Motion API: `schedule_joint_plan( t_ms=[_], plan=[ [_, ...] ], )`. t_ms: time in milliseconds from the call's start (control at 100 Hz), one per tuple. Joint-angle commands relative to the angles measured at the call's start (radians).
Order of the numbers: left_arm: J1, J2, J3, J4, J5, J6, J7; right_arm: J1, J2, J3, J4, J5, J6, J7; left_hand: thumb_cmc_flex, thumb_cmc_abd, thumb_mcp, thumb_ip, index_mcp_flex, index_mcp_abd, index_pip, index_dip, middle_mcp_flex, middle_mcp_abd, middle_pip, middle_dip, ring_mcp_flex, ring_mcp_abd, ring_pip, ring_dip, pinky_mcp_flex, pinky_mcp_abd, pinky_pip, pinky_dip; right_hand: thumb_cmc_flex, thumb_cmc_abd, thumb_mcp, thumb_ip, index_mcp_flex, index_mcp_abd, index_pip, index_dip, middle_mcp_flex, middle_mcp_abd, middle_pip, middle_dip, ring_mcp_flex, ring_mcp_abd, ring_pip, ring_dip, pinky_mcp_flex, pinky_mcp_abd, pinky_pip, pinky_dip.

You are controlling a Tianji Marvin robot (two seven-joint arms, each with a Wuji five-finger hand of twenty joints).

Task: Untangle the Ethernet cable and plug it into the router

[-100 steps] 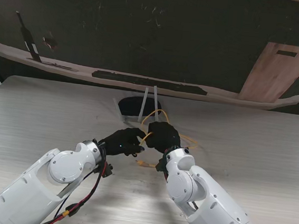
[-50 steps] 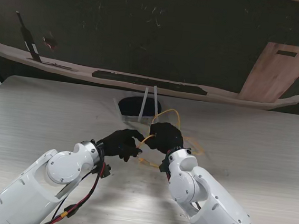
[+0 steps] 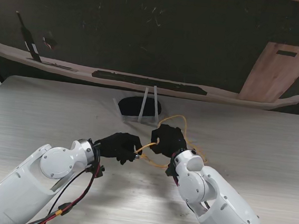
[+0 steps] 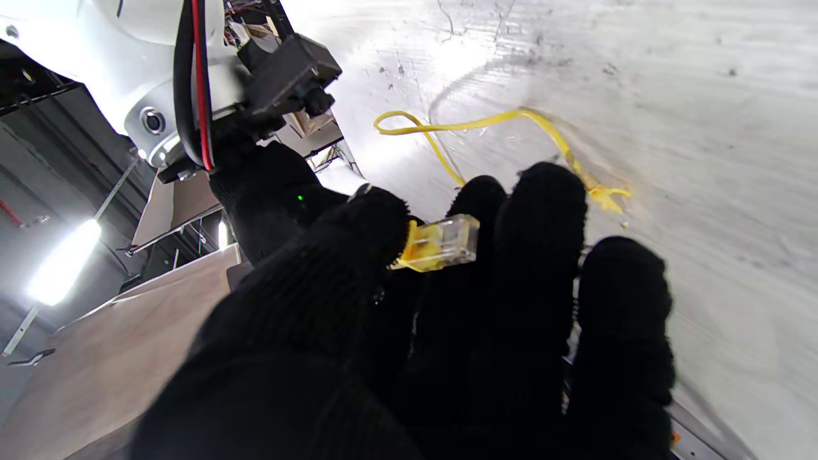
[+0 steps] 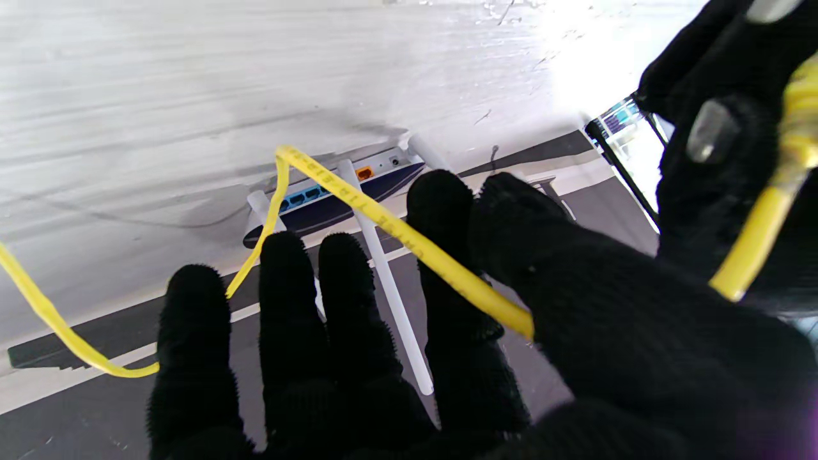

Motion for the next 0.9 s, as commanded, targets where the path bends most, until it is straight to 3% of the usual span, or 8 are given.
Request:
schedule_joint_plan(
  t_ms=[0,110,150,180,220,390,660,890],
  plan=[
    [-0.001,-0.002,-0.002,0.001,0.003,-0.002,-0.002,-0.008,0.011,0.007,-0.005,0.005,-0.019,0.043,0.031,-0.017,0.065,0.024,0.046,-0.057,0.06,0.02,0.06,-0.044,0.076,0.033,0.033,0.1,0.036,0.016,0.017,-0.021,0.059,0.025,0.021,-0.045,0.032,0.013,-0.02,-0.047,-0.006,0.004,-0.031,-0.027,-0.024,-0.015,-0.031,-0.039,-0.036,-0.021,-0.019,-0.038,-0.033,-0.012],
    [-0.001,-0.006,-0.004,0.006,0.024,-0.005,0.024,-0.014,0.031,0.028,-0.024,0.006,-0.044,0.126,0.017,-0.028,0.09,0.027,0.047,-0.065,0.07,0.023,0.064,-0.05,0.076,0.037,0.036,0.093,0.033,0.014,0.017,-0.021,0.06,0.023,-0.027,-0.095,0.02,0.008,-0.201,-0.081,-0.082,0.055,-0.037,-0.023,-0.03,-0.016,-0.005,-0.031,-0.046,-0.023,-0.007,-0.025,-0.058,0.002],
    [-0.002,-0.008,-0.005,0.009,0.029,-0.003,0.034,-0.017,0.035,0.034,-0.031,0.009,-0.047,0.142,0.014,-0.03,0.097,0.027,0.046,-0.064,0.071,0.023,0.064,-0.051,0.075,0.038,0.036,0.092,0.03,0.013,0.017,-0.021,0.06,0.022,-0.072,-0.08,0.045,0.056,-0.266,-0.069,-0.184,0.092,-0.038,-0.021,-0.027,-0.015,0.011,-0.024,-0.041,-0.02,0.004,-0.017,-0.067,0.019],
    [-0.002,-0.01,-0.005,0.012,0.033,-0.001,0.041,-0.019,0.035,0.038,-0.031,0.011,-0.054,0.143,0.011,-0.032,0.102,0.026,0.047,-0.065,0.073,0.023,0.065,-0.052,0.075,0.039,0.037,0.09,0.029,0.012,0.017,-0.021,0.06,0.022,-0.101,-0.072,0.065,0.148,-0.312,-0.051,-0.256,0.177,-0.031,-0.019,-0.024,-0.014,0.026,-0.021,-0.035,-0.018,0.017,-0.009,-0.076,0.037],
    [-0.003,-0.012,-0.006,0.018,0.037,0.002,0.05,-0.023,0.033,0.043,-0.029,0.018,-0.062,0.133,0.011,-0.034,0.107,0.026,0.047,-0.065,0.074,0.023,0.064,-0.052,0.074,0.039,0.036,0.09,0.027,0.011,0.016,-0.021,0.06,0.022,-0.114,-0.085,0.073,0.172,-0.382,-0.032,-0.277,0.198,-0.026,-0.016,-0.022,-0.013,0.038,-0.016,-0.029,-0.016,0.027,-0.001,-0.08,0.042],
    [-0.012,-0.019,-0.01,0.043,0.03,0.016,0.065,-0.039,0.022,0.072,-0.022,0.057,-0.114,0.089,0.01,-0.035,0.115,0.024,0.046,-0.066,0.076,0.023,0.062,-0.053,0.072,0.041,0.027,0.097,0.021,0.009,0.013,-0.022,0.055,0.019,-0.141,-0.127,0.082,0.172,-0.581,-0.003,-0.258,0.156,-0.039,-0.025,-0.016,-0.01,0.049,-0.026,-0.032,-0.018,0.04,-0.002,-0.087,0.044],
    [-0.045,-0.015,0.001,0.067,0.008,0.023,0.027,-0.034,-0.004,0.092,0.014,0.127,-0.252,-0.005,0.014,-0.028,0.107,0.023,0.043,-0.067,0.074,0.022,0.058,-0.052,0.071,0.045,0.017,0.101,0.012,0.006,0.0,-0.021,0.037,0.012,-0.18,-0.217,0.11,0.155,-0.704,0.022,-0.213,0.12,-0.098,-0.024,-0.018,-0.013,0.048,-0.047,-0.098,-0.048,0.073,-0.092,-0.159,0.011],
    [-0.077,-0.01,0.031,0.081,-0.004,0.02,-0.008,0.01,-0.021,0.051,0.056,0.266,-0.304,0.02,0.023,-0.019,0.089,0.025,0.035,-0.065,0.071,0.022,0.052,-0.054,0.069,0.049,0.01,0.097,0.01,0.008,-0.008,-0.024,0.033,0.013,-0.158,-0.262,0.145,0.147,-0.73,0.059,-0.206,0.101,-0.135,-0.028,-0.053,-0.028,0.051,-0.07,-0.204,-0.099,0.044,-0.197,-0.265,-0.143]
  ],
)
